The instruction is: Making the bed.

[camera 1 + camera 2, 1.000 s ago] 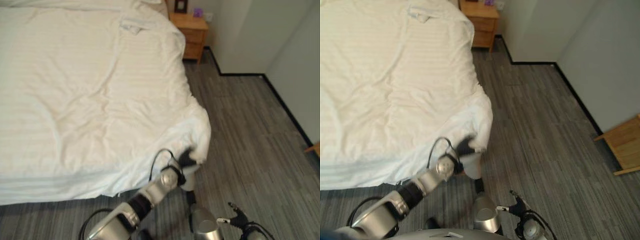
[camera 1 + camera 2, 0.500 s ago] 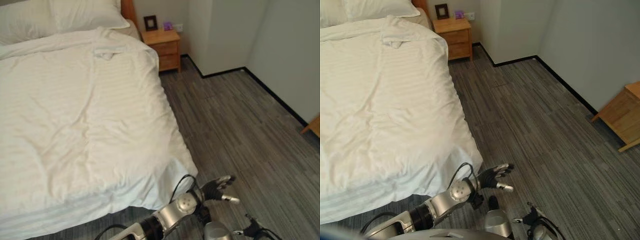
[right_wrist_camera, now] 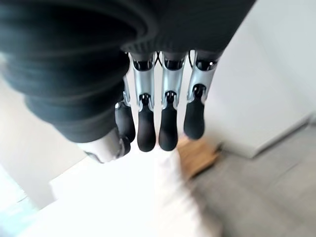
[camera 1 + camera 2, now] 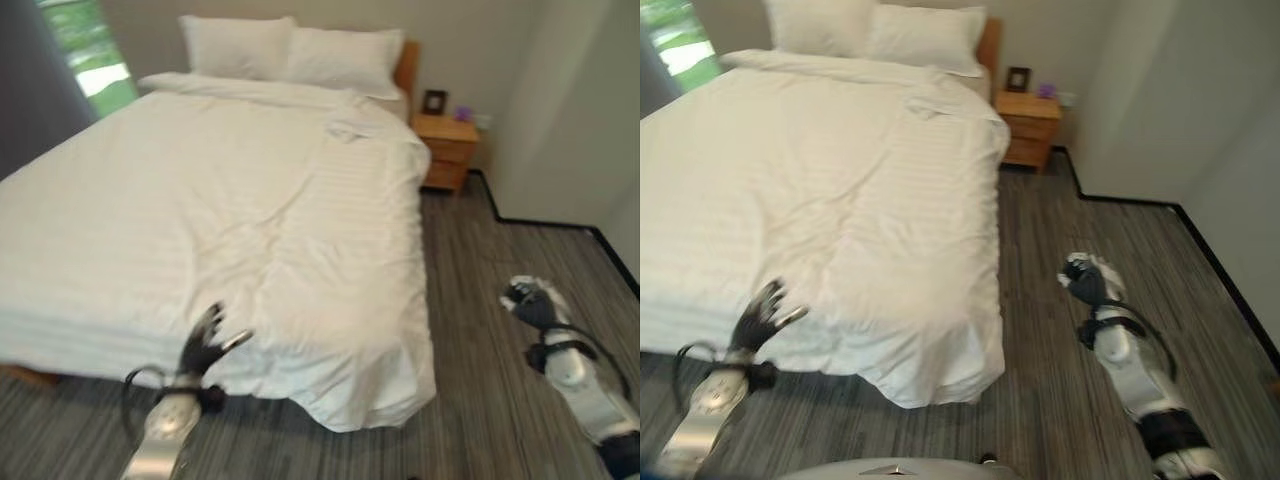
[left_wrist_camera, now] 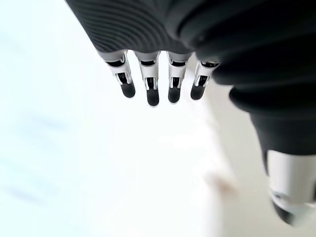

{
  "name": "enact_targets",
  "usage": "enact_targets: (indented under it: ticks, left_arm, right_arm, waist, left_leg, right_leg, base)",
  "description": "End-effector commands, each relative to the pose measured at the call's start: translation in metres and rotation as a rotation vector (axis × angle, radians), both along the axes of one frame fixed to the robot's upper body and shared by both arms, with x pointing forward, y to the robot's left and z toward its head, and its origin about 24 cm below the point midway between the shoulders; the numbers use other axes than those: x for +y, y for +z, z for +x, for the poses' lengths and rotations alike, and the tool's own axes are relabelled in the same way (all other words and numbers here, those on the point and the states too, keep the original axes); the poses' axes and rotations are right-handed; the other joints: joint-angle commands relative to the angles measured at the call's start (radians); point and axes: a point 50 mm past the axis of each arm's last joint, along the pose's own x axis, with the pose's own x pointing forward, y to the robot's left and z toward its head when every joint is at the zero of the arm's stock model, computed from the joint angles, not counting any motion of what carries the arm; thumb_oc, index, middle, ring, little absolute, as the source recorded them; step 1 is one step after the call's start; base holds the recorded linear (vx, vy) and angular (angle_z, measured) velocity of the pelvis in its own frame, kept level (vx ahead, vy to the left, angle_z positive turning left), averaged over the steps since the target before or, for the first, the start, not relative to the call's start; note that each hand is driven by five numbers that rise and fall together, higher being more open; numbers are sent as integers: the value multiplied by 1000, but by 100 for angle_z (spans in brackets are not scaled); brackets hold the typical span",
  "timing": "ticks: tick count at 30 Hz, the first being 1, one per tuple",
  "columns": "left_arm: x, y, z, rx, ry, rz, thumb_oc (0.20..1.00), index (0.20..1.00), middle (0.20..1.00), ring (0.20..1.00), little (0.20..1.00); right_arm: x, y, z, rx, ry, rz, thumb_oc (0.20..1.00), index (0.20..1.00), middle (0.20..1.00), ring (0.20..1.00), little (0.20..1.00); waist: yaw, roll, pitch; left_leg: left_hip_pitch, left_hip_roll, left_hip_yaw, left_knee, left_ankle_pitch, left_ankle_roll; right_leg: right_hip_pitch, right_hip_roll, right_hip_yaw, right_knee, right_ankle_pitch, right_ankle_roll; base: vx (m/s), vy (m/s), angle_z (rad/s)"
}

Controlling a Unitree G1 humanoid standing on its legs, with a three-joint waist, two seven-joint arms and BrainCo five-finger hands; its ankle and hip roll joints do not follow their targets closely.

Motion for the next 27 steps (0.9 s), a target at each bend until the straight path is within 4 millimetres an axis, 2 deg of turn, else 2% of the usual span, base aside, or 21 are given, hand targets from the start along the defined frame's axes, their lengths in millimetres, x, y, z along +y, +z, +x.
enact_targets:
  ticks: [1,3,4,5,7,8,9,10,12,15,16,17,20,21,23,25,27]
  left_arm:
    - [17,22,12,-128,69,46,1000,1000,1000,1000,1000]
    - [39,-4,-32,-41,265,-63,1000,1000,1000,1000,1000]
    - [39,-4,-32,-42,265,-63,1000,1000,1000,1000,1000]
    - [43,-14,-45,-16,336,-123,1000,1000,1000,1000,1000]
    - [44,-28,-57,18,406,-192,1000,1000,1000,1000,1000]
    - [41,-38,-63,43,435,-237,1000,1000,1000,1000,1000]
    - [35,-46,-66,63,445,-285,1000,1000,1000,1000,1000]
    - [31,-56,-73,60,512,-363,1000,1000,1000,1000,1000]
    - [17,-73,-83,101,547,-436,1000,1000,1000,1000,1000]
    - [-7,-98,-103,215,577,-513,1000,1000,1000,1000,1000]
    - [-7,-98,-102,214,575,-515,1000,1000,1000,1000,1000]
    - [-28,-113,-113,283,589,-570,1000,1000,1000,1000,1000]
    - [-32,-116,-117,303,593,-583,1000,1000,1000,1000,1000]
    - [-39,-120,-125,324,621,-619,1000,1000,1000,1000,1000]
    - [-42,-122,-126,333,619,-635,1000,1000,1000,1000,1000]
    - [-47,-123,-121,342,594,-639,1000,1000,1000,1000,1000]
    - [-48,-121,-114,327,566,-628,1000,1000,1000,1000,1000]
  right_arm:
    - [41,27,39,-145,15,596,200,200,200,200,200]
    - [55,47,58,-249,-9,1037,200,200,200,200,200]
    - [55,48,59,-249,-8,1038,200,200,200,200,200]
    - [58,53,63,-276,0,1143,200,200,200,200,200]
    - [61,70,73,-339,14,1275,200,200,200,200,200]
    - [62,86,80,-404,37,1354,200,200,200,200,200]
    - [58,95,84,-438,33,1376,200,200,200,200,200]
    - [52,114,90,-520,42,1420,200,200,200,200,200]
    - [39,139,92,-654,36,1475,200,200,200,200,200]
    - [14,153,90,-797,-37,1542,200,200,200,200,200]
    - [14,153,90,-798,-36,1541,200,200,200,200,200]
    - [-4,135,92,-761,-185,1482,200,200,200,200,200]
    - [-8,126,90,-738,-216,1456,200,200,200,200,200]
    - [-19,104,83,-710,-300,1453,200,200,200,200,200]
    - [-36,77,67,-695,-410,1439,200,200,200,200,200]
    - [-56,48,44,-676,-531,1407,200,200,200,200,200]
    - [-77,22,16,-595,-613,1300,200,200,200,200,200]
  waist:
    - [54,37,72]
    - [127,68,75]
    - [126,67,74]
    - [147,77,79]
    - [176,100,96]
    - [194,125,123]
    - [197,140,132]
    - [202,165,159]
    - [200,206,195]
    - [200,257,225]
    - [203,258,222]
    - [183,289,243]
    - [178,295,245]
    - [164,298,264]
    - [149,283,290]
    - [120,251,308]
    - [88,210,300]
  left_leg:
    - [31,18,51,6,-39,14]
    - [11,25,29,6,-21,0]
    - [7,25,28,6,-18,1]
    - [-8,28,19,6,-10,-4]
    - [-48,31,-1,6,7,-13]
    - [-75,34,-17,6,20,-23]
    - [-104,35,-27,6,31,-27]
    - [-135,35,-41,6,47,-39]
    - [-192,39,-51,6,63,-48]
    - [-265,55,-39,6,88,-62]
    - [-269,56,-39,6,89,-62]
    - [-331,74,-11,6,91,-63]
    - [-344,80,-1,6,89,-59]
    - [-346,84,7,6,95,-51]
    - [-326,79,-21,17,92,-47]
    - [-296,62,-95,52,36,-45]
    - [-251,35,-159,74,-25,-37]
  right_leg:
    - [8,-38,7,12,-106,17]
    - [14,-36,-27,12,-124,14]
    - [10,-36,-27,12,-121,13]
    - [5,-36,-39,12,-124,13]
    - [-15,-36,-56,12,-127,10]
    - [-35,-36,-64,12,-132,7]
    - [-55,-36,-71,12,-131,5]
    - [-85,-36,-76,12,-130,2]
    - [-144,-35,-74,12,-126,-4]
    - [-213,-35,-71,12,-130,-5]
    - [-218,-34,-70,12,-130,-6]
    - [-301,-29,-38,12,-126,0]
    - [-330,-22,-12,12,-123,2]
    - [-355,-7,23,12,-122,0]
    - [-358,9,64,12,-125,-8]
    - [-346,19,98,12,-128,-12]
    - [-333,27,139,12,-115,-11]
  base:
    - [97,-96,65]
    - [38,-78,27]
    - [-25,-71,31]
    - [-61,-57,31]
    - [-127,-77,58]
    - [-189,-61,50]
    - [-231,-55,34]
    - [-213,-32,34]
    - [-166,-41,30]
    - [-104,-35,15]
    - [-147,13,-9]
    - [-114,15,-13]
    - [-64,44,-30]
    - [-27,71,-66]
    - [-35,76,-66]
    - [-15,42,-87]
    - [14,79,-83]
